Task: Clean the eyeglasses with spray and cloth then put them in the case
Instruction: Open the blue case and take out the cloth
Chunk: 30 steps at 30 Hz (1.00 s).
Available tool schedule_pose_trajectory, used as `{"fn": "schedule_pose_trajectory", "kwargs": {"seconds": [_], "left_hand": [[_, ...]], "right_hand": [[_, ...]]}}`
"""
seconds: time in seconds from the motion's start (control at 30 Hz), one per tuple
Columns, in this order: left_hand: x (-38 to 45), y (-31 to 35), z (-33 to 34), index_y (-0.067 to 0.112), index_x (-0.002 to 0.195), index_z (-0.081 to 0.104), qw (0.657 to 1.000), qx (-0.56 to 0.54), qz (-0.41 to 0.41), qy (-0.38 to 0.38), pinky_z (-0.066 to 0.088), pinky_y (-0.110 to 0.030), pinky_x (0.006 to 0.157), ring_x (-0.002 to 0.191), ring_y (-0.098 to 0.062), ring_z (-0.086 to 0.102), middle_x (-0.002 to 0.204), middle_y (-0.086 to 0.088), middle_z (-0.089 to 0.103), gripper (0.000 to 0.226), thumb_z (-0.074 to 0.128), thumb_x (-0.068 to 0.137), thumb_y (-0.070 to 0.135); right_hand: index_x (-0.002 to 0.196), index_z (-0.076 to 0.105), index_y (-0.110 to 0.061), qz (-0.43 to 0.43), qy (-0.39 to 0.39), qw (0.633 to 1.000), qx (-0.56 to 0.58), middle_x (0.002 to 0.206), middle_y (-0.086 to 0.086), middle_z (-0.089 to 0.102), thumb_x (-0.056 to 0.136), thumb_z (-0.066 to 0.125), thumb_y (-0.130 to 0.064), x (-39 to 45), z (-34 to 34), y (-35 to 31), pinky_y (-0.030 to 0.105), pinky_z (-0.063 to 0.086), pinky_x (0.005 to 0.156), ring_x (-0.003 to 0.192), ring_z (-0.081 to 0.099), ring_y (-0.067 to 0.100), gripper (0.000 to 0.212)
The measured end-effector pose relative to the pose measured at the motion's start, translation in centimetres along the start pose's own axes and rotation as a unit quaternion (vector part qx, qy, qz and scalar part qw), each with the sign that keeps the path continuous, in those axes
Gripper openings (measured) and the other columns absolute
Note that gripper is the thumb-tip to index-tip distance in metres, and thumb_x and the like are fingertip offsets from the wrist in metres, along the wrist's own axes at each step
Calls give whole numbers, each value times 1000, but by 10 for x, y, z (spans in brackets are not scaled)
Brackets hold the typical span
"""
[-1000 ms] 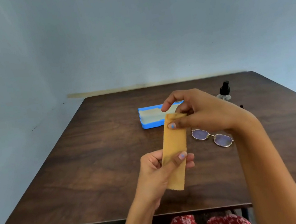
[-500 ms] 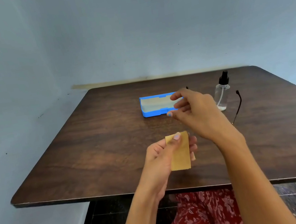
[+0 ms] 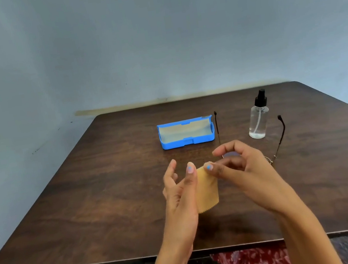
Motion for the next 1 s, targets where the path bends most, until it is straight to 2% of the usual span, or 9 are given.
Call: {"fn": "schedule_pose_trajectory", "kwargs": {"seconds": [0.07,0.13,0.2,0.3,0.4,0.57,0.67,0.83,1.0], "left_hand": [[6,-10,-9,50,128,43,1000,2,-1,-7,39,-18,89,125,-3,42,140,8,41,84,48,52,86],[9,-15,-15,49,123,50,1000,11,6,-20,40,-32,102,124,-7,47,136,3,49,84,43,51,93],[9,-19,-19,46,115,58,999,13,-6,-31,42,-41,103,118,-12,54,128,-1,57,77,37,57,92],[10,-21,-19,28,112,64,999,1,-13,-45,50,-37,92,105,-15,64,109,-2,70,70,30,77,77],[8,-20,-19,16,105,68,999,-21,-23,-43,50,-42,92,100,-22,66,101,-10,72,68,30,83,68],[3,-26,-18,12,99,72,998,-41,-25,-42,47,-39,94,101,-21,66,99,-11,72,64,33,81,59],[0,-27,-20,3,97,71,996,-86,-17,-19,48,-41,96,102,-24,65,101,-15,71,56,43,82,49],[-5,-28,-16,6,88,75,989,-142,-18,-29,58,-29,77,90,-18,69,97,-14,73,30,54,82,27],[-1,-34,-20,3,105,68,989,-139,-35,-20,58,-34,79,97,-23,68,101,-15,72,35,60,77,21]], "right_hand": [[105,55,-17,21,-23,999,20,78,2,74,59,71,-40,4,6,9,35,50,88,83,68,12,54],[107,55,-20,31,-48,998,17,80,3,74,57,71,-43,7,13,16,42,49,92,86,69,15,57],[107,55,-22,31,-56,998,7,79,2,74,57,71,-43,9,19,23,43,49,91,83,69,12,56],[108,55,-25,33,-64,997,21,81,2,74,60,71,-39,11,26,32,42,53,87,83,68,16,52],[107,56,-25,30,-70,997,23,80,4,74,63,71,-36,11,29,37,39,55,81,83,68,18,48],[101,60,-23,-2,-53,998,45,73,10,72,64,74,-30,5,27,40,39,54,77,76,67,21,40],[99,61,-18,-34,-34,996,76,71,7,72,72,73,-16,1,25,36,29,53,67,68,64,13,29],[98,61,-17,-60,-36,994,78,70,5,72,76,71,-13,-7,28,34,22,50,56,62,62,7,24],[95,58,-19,-80,-4,996,48,69,0,71,81,69,-12,-3,23,37,21,48,53,59,61,4,19]]}}
Point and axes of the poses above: each hand's wrist, its own x-axis towards the middle knuckle, its own z-axis out of the palm, y = z × x, the point moved 9 cm from there along x, towards the middle knuckle
